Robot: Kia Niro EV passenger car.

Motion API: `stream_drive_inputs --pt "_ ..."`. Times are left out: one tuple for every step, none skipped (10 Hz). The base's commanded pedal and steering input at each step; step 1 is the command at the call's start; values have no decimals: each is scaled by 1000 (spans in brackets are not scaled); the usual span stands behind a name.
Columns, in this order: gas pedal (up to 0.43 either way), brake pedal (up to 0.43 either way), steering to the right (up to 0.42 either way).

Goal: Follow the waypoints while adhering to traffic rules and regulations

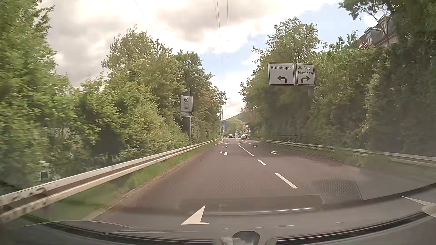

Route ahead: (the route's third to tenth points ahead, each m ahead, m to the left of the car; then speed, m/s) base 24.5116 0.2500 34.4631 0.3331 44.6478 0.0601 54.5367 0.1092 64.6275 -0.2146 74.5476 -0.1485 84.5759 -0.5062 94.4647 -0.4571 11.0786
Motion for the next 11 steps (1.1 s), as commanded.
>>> stream_drive_inputs --pt "59 0 0" --pt "59 0 0" --pt "59 0 0" --pt "59 0 0" --pt "59 0 0" --pt "59 0 0" --pt "59 0 0" --pt "59 0 0" --pt "59 0 0" --pt "59 0 0" --pt "59 0 0"
